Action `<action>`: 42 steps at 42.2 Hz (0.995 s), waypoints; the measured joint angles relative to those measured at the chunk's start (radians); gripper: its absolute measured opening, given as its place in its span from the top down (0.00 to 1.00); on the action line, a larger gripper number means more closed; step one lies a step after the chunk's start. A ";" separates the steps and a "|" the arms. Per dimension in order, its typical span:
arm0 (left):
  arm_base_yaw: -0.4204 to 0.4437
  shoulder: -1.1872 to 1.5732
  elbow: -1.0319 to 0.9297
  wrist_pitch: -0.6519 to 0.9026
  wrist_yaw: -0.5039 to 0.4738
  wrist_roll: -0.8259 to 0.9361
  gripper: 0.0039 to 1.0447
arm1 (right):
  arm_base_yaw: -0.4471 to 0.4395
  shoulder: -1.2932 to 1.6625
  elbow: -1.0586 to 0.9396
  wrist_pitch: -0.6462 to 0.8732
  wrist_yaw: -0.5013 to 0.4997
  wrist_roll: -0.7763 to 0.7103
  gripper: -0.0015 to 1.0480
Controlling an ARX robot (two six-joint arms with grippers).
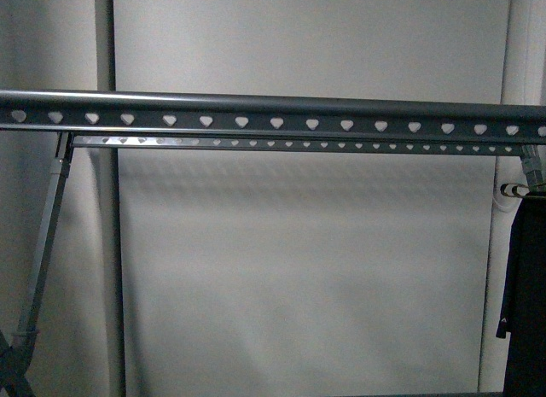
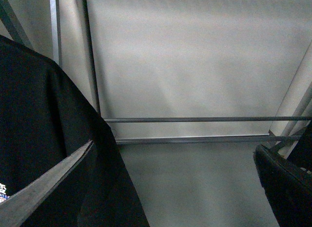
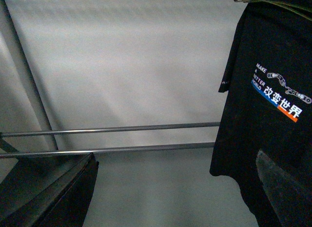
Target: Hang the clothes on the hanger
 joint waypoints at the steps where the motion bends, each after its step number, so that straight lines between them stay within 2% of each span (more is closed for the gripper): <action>1: 0.000 0.000 0.000 0.000 0.000 0.000 0.06 | 0.000 0.000 0.000 0.000 0.000 0.000 0.07; 11: 0.002 0.001 0.000 0.001 0.001 0.001 0.06 | 0.000 0.000 0.000 0.000 0.000 0.000 0.07; 12: 0.030 0.022 0.001 0.032 0.103 0.032 0.06 | 0.000 0.000 0.000 0.000 0.000 0.000 0.07; 14: 0.121 0.151 0.014 0.190 0.302 0.074 0.06 | 0.000 0.000 0.000 0.000 0.002 0.000 0.07; 15: 0.152 0.240 0.037 0.269 0.306 0.070 0.06 | 0.000 0.000 0.000 0.000 -0.002 0.000 0.07; 17: 0.189 0.372 0.090 0.355 0.245 0.042 0.06 | 0.000 0.000 0.000 0.000 -0.001 0.000 0.07; 19: 0.224 0.499 0.167 0.370 0.156 -0.011 0.06 | 0.000 0.000 0.000 0.000 0.000 0.000 0.07; 23: 0.269 0.739 0.338 0.259 -0.026 -0.173 0.06 | 0.000 0.000 0.000 0.000 0.000 0.000 0.07; 24: 0.271 0.768 0.356 0.242 -0.037 -0.184 0.06 | 0.000 0.000 0.000 0.000 0.000 0.000 0.07; 27: 0.278 0.927 0.446 0.195 -0.149 -0.302 0.06 | 0.000 0.000 0.000 0.000 0.002 0.000 0.07; 32: 0.281 1.117 0.560 0.145 -0.258 -0.461 0.06 | 0.000 0.000 0.000 0.000 -0.001 0.000 0.07; 42: 0.291 1.336 0.790 0.136 -0.393 -0.637 0.06 | 0.000 0.000 0.000 0.000 0.000 0.000 0.07</action>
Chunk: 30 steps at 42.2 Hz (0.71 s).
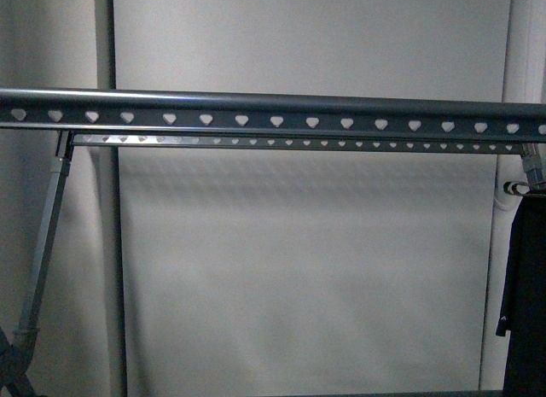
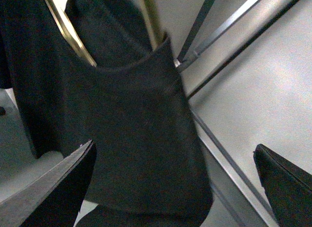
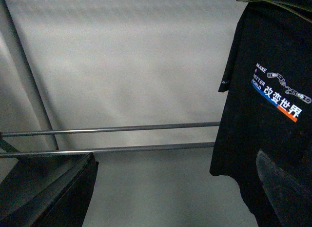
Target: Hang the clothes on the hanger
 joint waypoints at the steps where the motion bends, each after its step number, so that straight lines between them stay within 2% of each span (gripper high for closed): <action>1: 0.000 0.024 0.033 -0.006 -0.016 -0.013 0.06 | 0.000 0.000 0.000 0.000 0.000 0.000 0.07; 16: 0.003 0.261 0.261 -0.071 -0.128 -0.042 0.06 | 0.000 0.000 0.000 0.000 0.000 0.000 0.07; 25: 0.003 0.283 0.276 -0.077 -0.121 -0.034 0.45 | 0.000 0.000 0.000 0.000 0.000 0.000 0.07; 30: 0.003 0.273 0.253 -0.076 -0.080 -0.024 0.69 | 0.000 0.000 0.000 0.000 0.000 0.000 0.07</action>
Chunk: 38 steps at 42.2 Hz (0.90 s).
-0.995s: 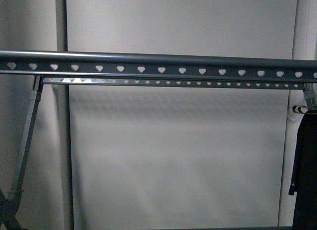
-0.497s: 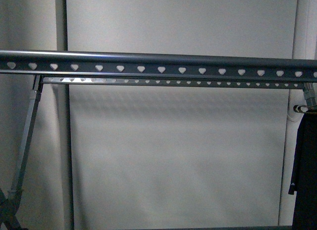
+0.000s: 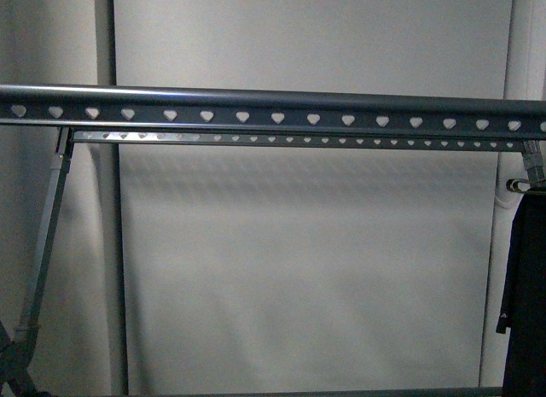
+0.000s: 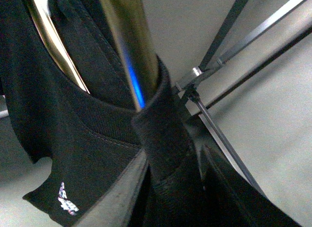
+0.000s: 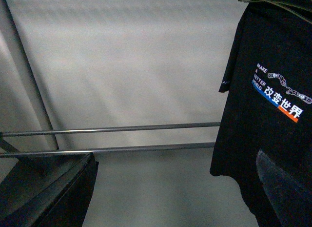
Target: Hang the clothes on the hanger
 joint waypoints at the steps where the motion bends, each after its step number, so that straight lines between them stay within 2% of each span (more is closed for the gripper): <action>1: -0.001 -0.006 -0.011 0.005 0.011 0.006 0.74 | 0.000 0.000 0.000 0.000 0.000 0.000 0.07; 5: -0.004 -0.038 -0.062 0.024 0.059 0.011 0.88 | 0.000 0.000 0.000 0.000 0.000 0.000 0.07; 7: -0.005 -0.056 -0.084 0.028 0.078 0.016 0.92 | 0.000 0.000 0.000 0.000 0.000 0.000 0.07; 8: -0.006 -0.083 -0.115 0.029 0.122 0.026 0.96 | 0.000 0.000 0.000 0.000 0.000 0.000 0.07; 16: -0.040 -0.258 -0.277 0.031 0.360 0.136 0.96 | 0.000 0.000 0.000 0.000 0.000 0.000 0.07; 18: -0.052 -0.325 -0.323 0.026 0.460 0.183 0.96 | 0.000 0.000 0.000 0.000 0.000 0.000 0.07; 22: -0.084 -0.408 -0.345 -0.009 0.596 0.280 0.96 | 0.000 0.000 0.000 0.000 0.000 0.000 0.07; 25: -0.121 -0.458 -0.332 -0.075 0.778 0.411 0.96 | 0.000 0.000 0.000 0.000 0.000 0.000 0.07; 26: -0.127 -0.459 -0.322 -0.093 0.812 0.437 0.96 | 0.000 0.000 0.000 0.000 0.000 0.000 0.07; 31: -0.178 -0.411 -0.179 -0.246 1.070 0.715 0.96 | 0.000 0.000 0.000 0.000 0.000 0.000 0.07; 34: -0.201 -0.385 -0.130 -0.280 1.123 0.838 0.96 | 0.000 0.000 0.000 0.000 0.000 0.000 0.07; 38: -0.237 -0.350 -0.091 -0.301 1.183 1.146 0.96 | 0.000 0.000 0.000 0.000 0.000 0.000 0.07</action>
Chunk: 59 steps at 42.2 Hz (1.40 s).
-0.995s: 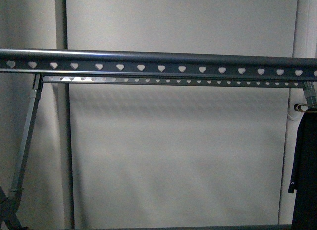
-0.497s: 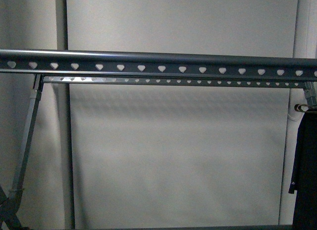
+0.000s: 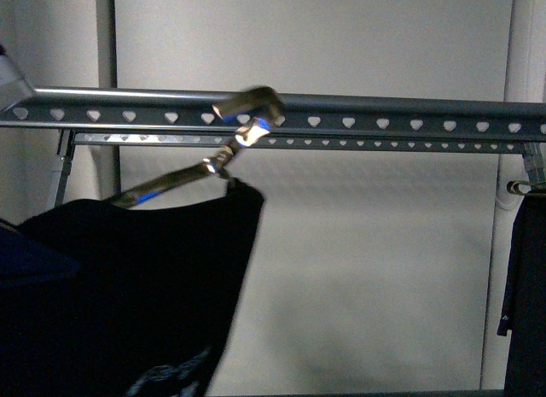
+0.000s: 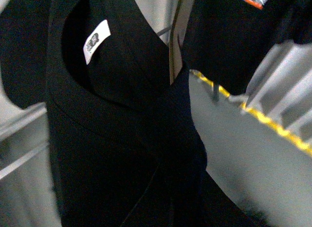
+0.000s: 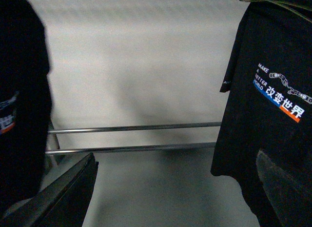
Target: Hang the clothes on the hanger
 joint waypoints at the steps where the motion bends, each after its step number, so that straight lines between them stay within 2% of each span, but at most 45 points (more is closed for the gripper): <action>1: -0.004 0.009 0.011 -0.020 -0.002 0.063 0.96 | 0.000 0.000 0.000 0.000 0.000 0.000 0.07; 5: -0.026 0.056 0.055 -0.105 -0.008 0.327 0.96 | 0.000 0.000 0.000 0.000 0.000 0.000 0.07; 8: -0.051 0.112 0.095 -0.164 -0.031 0.590 0.96 | 0.000 0.000 0.000 0.000 0.000 0.000 0.07; 15: -0.122 0.202 0.181 -0.140 -0.053 0.948 0.96 | 0.000 0.000 0.000 0.000 0.000 0.000 0.07; 23: -0.198 0.214 0.251 -0.144 -0.056 1.093 0.96 | 0.000 0.000 0.000 0.000 0.000 0.000 0.07; 28: -0.244 0.207 0.238 -0.061 -0.067 1.118 0.96 | 0.000 0.000 0.000 0.000 0.000 0.000 0.07; 51: -0.245 0.207 0.230 -0.057 -0.071 1.123 0.96 | 0.000 0.000 0.000 0.000 0.000 0.000 0.07; 52: -0.245 0.207 0.230 -0.057 -0.071 1.123 0.96 | -0.008 0.008 0.003 -0.009 -0.030 -0.008 0.07; 55: -0.245 0.207 0.230 -0.057 -0.072 1.123 0.96 | -0.107 0.109 0.068 -0.134 -0.301 -0.092 0.07; 58: -0.245 0.207 0.230 -0.057 -0.076 1.124 0.96 | -0.183 0.239 0.122 -0.136 -0.474 -0.190 0.07; 59: -0.245 0.206 0.230 -0.057 -0.076 1.124 0.96 | -0.202 0.297 0.146 -0.110 -0.534 -0.263 0.07</action>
